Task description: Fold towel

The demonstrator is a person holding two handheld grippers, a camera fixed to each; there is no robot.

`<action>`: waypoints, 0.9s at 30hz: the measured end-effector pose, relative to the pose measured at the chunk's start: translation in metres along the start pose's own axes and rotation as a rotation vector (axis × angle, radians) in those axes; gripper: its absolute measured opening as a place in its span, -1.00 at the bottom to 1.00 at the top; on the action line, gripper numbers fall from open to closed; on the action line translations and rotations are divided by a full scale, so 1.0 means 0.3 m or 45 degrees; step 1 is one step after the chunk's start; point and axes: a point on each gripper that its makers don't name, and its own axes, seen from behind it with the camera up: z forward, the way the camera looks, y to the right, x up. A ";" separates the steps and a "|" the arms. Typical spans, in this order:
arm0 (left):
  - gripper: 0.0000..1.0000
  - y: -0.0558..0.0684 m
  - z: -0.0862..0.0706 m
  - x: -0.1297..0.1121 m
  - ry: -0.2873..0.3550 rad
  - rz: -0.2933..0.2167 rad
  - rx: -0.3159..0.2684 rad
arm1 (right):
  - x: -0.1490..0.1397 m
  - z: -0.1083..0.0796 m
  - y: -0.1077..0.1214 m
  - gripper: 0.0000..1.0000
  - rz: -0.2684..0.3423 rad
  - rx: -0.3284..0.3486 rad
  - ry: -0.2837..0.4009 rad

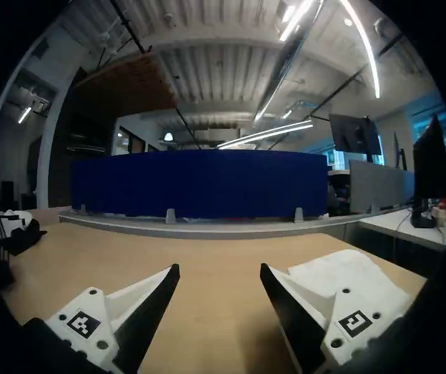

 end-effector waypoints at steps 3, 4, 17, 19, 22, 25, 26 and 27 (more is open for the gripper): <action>0.91 0.000 -0.001 -0.001 0.000 0.000 0.000 | 0.000 0.002 0.003 1.00 0.001 -0.004 -0.001; 0.92 0.000 -0.001 -0.001 0.000 0.000 0.000 | -0.001 0.003 0.004 1.00 0.001 -0.005 -0.001; 0.92 0.000 -0.002 0.000 0.000 0.000 0.000 | -0.010 0.011 0.013 1.00 0.001 -0.019 -0.002; 0.92 0.000 -0.002 0.000 0.000 0.000 0.000 | -0.010 0.010 0.013 1.00 0.001 -0.019 -0.003; 0.92 0.000 -0.002 0.000 0.000 0.000 0.000 | -0.010 0.010 0.014 1.00 0.001 -0.019 -0.003; 0.92 0.000 -0.002 0.000 0.000 0.000 0.000 | -0.009 0.011 0.014 1.00 0.001 -0.019 -0.003; 0.92 0.000 -0.003 0.000 0.000 0.000 0.000 | -0.009 0.012 0.013 1.00 0.001 -0.019 -0.003; 0.92 -0.001 -0.003 -0.001 0.000 0.000 0.000 | -0.009 0.012 0.014 1.00 0.001 -0.019 -0.003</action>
